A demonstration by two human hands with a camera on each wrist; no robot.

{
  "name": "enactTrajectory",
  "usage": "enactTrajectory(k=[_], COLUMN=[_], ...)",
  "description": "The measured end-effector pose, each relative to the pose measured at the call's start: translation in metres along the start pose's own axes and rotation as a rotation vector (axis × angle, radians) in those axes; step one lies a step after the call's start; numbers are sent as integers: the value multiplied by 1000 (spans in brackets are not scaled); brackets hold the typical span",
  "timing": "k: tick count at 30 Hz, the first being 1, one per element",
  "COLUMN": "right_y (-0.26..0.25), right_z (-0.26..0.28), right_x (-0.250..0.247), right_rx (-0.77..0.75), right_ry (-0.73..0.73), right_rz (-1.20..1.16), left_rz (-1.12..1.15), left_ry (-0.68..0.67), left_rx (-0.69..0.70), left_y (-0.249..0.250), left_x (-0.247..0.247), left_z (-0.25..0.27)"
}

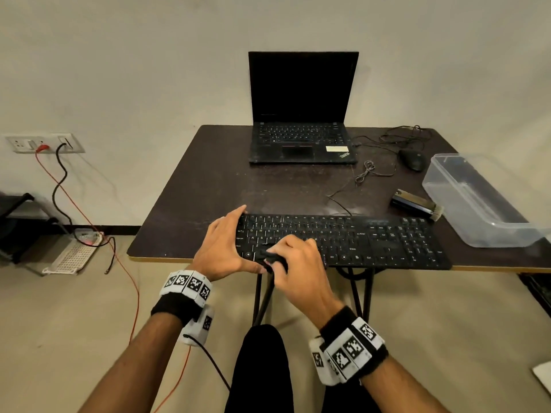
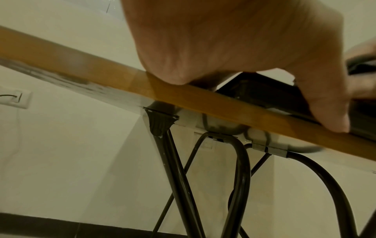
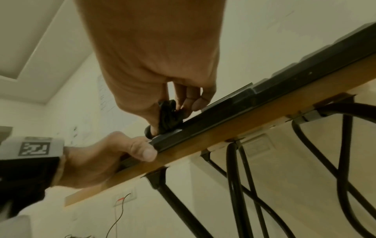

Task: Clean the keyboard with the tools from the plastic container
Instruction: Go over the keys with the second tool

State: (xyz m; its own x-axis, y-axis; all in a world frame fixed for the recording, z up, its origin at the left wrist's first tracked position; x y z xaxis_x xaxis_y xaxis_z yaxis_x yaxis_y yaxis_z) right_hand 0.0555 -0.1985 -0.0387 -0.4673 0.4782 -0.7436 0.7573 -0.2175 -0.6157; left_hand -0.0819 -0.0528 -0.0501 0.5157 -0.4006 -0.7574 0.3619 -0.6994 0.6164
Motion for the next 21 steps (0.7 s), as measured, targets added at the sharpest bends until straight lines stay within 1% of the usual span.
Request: enactTrajectory(k=[1, 3, 4, 5, 6, 8, 9, 12, 13, 15, 17, 18, 21], right_y=[4, 12, 12, 8, 2, -4, -1, 11, 8, -4, -9, -4, 14], right_z=[-5, -20, -25, -28, -26, -19, -20, -36, -39, -35, -26, -27, -49], right_x=[-4, -13, -15, -14, -10, -3, -6, -17, -18, -10, -3, -6, -20], right_rx=[26, 125, 157, 158, 129, 37, 24, 139, 153, 110, 59, 68, 190], right_ry=[38, 141, 158, 137, 86, -1, -10, 72, 82, 18, -39, -28, 99], right_rz=[-15, -33, -18, 2, 13, 15, 12, 16, 36, 77, 66, 53, 55], left_rz=[0, -5, -5, -3, 0, 1, -2, -3, -4, -3, 4, 7, 0], left_ry=[0, -4, -5, -3, 3, 13, 15, 12, 12, 17, 23, 25, 22], left_rx=[-2, -9, -11, -11, -12, -13, -9, -13, -14, -15, -14, -10, -7], left_y=[0, 1, 1, 1, 1, 1, 1, 0, 0, -1, -2, -1, 0], left_x=[0, 0, 0, 0, 0, 0, 0, 1, 1, 1, 1, 1, 0], left_z=[0, 0, 0, 0, 0, -1, -1, 0, 0, 0, 0, 0, 0])
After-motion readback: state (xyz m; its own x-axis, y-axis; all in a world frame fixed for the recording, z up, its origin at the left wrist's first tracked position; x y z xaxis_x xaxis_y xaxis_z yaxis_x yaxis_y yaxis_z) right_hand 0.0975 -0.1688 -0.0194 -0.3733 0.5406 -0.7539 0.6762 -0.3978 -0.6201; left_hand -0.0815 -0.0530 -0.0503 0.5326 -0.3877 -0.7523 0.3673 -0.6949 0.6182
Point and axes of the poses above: each hand's wrist, its own z-axis away from the middle knuckle, its own x-axis out of the palm, y = z × x, the point moved 4 cm from there along -z, towards the middle knuckle, and after that the axes turned 13 degrees about x, right-handed, at the moved point
